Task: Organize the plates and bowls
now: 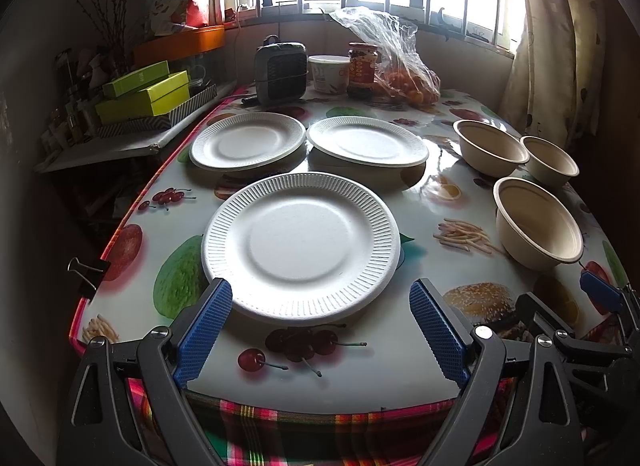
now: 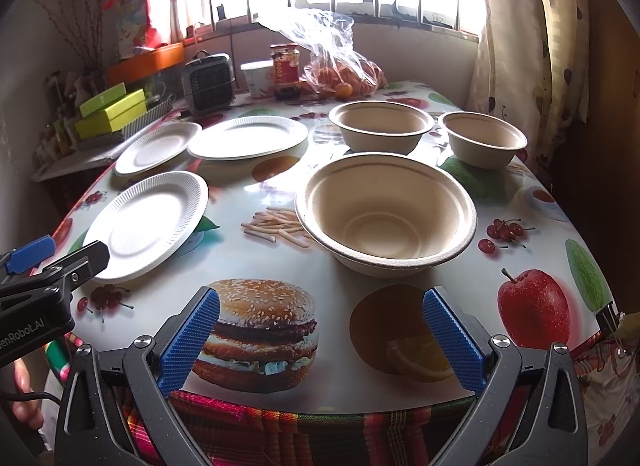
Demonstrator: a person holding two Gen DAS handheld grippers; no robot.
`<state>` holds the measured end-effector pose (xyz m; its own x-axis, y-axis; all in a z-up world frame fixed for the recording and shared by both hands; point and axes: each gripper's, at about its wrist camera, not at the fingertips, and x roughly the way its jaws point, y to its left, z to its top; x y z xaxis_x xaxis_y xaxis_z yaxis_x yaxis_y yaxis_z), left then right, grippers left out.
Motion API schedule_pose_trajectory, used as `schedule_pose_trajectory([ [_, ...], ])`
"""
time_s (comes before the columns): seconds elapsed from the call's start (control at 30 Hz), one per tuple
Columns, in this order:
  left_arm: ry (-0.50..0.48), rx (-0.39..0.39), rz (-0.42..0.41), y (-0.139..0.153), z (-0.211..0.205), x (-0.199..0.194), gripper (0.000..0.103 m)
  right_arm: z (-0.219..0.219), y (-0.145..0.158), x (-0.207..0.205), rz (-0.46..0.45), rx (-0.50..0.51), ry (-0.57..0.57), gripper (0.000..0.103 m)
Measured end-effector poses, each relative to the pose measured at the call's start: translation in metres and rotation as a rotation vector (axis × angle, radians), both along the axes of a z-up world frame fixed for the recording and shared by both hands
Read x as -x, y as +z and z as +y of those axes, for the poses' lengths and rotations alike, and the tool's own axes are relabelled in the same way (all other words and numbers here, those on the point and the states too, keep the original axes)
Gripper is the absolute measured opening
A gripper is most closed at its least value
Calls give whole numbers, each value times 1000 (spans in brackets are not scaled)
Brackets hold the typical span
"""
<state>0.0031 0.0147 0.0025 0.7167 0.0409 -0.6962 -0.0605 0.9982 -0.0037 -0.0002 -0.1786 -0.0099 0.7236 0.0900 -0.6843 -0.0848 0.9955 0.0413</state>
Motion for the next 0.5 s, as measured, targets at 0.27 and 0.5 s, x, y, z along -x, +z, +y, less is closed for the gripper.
schedule_pose_trajectory([
  [0.27, 1, 1, 0, 0, 1, 1, 91, 0, 0, -1, 0, 1, 1, 103],
  [0.5, 2, 1, -1, 0, 2, 0, 91, 0, 0, 0, 0, 2, 0, 103],
])
